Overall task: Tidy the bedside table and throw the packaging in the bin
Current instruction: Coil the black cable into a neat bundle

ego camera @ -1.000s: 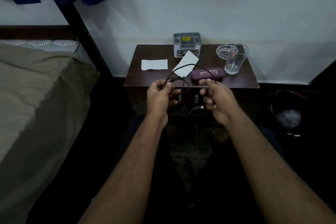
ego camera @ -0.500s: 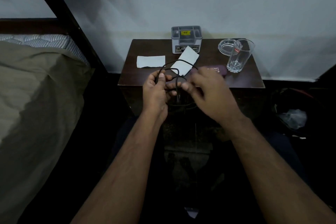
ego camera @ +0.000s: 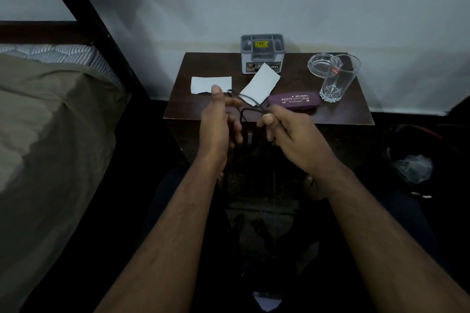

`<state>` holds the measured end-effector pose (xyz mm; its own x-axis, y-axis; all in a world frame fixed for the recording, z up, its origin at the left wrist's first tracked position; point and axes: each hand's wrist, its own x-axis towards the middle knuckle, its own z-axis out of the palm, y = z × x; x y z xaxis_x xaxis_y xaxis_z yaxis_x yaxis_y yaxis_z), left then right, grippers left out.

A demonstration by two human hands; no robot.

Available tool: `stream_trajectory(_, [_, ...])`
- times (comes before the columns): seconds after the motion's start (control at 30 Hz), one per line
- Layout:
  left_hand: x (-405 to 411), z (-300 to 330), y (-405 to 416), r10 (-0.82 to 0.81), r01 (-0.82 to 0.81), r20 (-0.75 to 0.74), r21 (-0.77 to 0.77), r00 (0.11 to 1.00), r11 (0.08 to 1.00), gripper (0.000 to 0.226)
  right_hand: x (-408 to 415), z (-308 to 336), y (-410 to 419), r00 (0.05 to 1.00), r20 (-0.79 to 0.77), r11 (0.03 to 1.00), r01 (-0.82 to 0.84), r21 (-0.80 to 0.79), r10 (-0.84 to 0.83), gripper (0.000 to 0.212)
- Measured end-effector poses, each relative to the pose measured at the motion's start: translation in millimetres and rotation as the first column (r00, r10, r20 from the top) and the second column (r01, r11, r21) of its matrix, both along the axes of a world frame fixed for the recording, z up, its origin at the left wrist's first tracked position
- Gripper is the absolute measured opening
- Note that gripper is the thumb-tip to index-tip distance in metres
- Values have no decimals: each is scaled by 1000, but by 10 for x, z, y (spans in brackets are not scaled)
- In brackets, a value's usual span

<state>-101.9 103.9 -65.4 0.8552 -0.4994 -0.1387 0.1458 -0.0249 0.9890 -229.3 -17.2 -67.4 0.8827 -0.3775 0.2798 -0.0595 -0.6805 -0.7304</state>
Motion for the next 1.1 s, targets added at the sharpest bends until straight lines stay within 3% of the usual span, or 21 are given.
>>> stream_trajectory(0.13, [-20, -94, 12, -47, 25, 202, 110, 978, 994, 54, 0, 62, -14, 983, 116, 976, 121, 180, -143, 37])
stream_trajectory(0.27, [-6, -138, 17, -212, 111, 284, 333, 935, 936, 44, 8, 81, -87, 962, 97, 926, 213, 312, -254, 39])
stream_trajectory(0.4, [30, -232, -94, -305, 107, 388, 455, 870, 884, 27, 34, 98, -158, 968, 73, 909, 197, 368, -239, 39])
stream_trajectory(0.57, [65, -243, -214, -305, 13, 462, 534, 832, 845, 38, 127, 59, -205, 974, 46, 891, 182, 415, -220, 40])
stream_trajectory(0.73, [109, -162, -262, -389, -86, 477, 712, 788, 697, 54, 216, 20, -276, 986, -4, 898, 155, 413, -169, 40])
stream_trajectory(0.9, [241, -129, -256, -296, -137, 510, 651, 808, 747, 59, 229, 19, -367, 989, -96, 795, 150, 588, -115, 42])
stream_trajectory(1.0, [271, -108, -294, -226, -151, 662, 462, 715, 874, 42, 215, 32, -382, 995, -96, 747, 69, 661, -7, 39])
stream_trajectory(1.1, [262, -106, -360, -232, -68, 745, 349, 625, 935, 24, 200, 69, -377, 996, -67, 686, 10, 728, 57, 40])
